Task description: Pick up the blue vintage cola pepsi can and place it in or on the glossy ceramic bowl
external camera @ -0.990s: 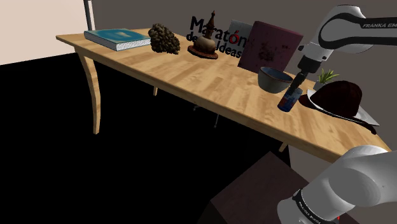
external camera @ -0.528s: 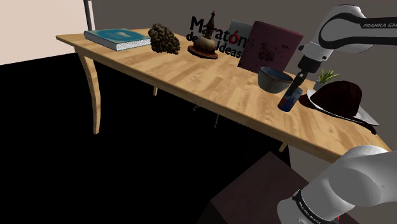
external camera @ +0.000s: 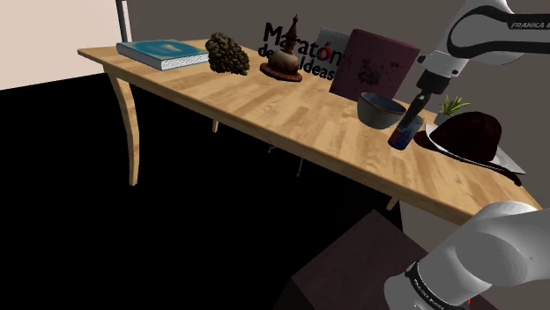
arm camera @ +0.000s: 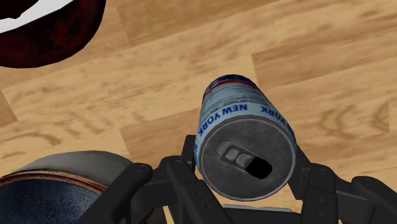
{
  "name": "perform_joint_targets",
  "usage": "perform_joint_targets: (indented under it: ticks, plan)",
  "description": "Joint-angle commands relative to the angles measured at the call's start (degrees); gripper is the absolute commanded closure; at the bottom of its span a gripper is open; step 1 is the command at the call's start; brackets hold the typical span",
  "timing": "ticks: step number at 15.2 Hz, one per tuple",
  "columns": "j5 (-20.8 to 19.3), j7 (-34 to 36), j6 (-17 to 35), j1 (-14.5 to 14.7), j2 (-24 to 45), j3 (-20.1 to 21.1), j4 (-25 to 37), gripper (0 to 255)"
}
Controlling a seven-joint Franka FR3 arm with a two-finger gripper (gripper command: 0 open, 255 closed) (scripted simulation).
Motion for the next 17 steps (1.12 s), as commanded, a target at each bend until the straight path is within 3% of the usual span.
perform_joint_targets:
  ticks: [1, 17]
  plan:
    - [0.2, 0.0, -1.4, 0.1, 0.0, 0.2, 1.5, 255]
    - [1.6, -0.8, -13.2, 0.9, 2.2, 1.5, 15.4, 255]
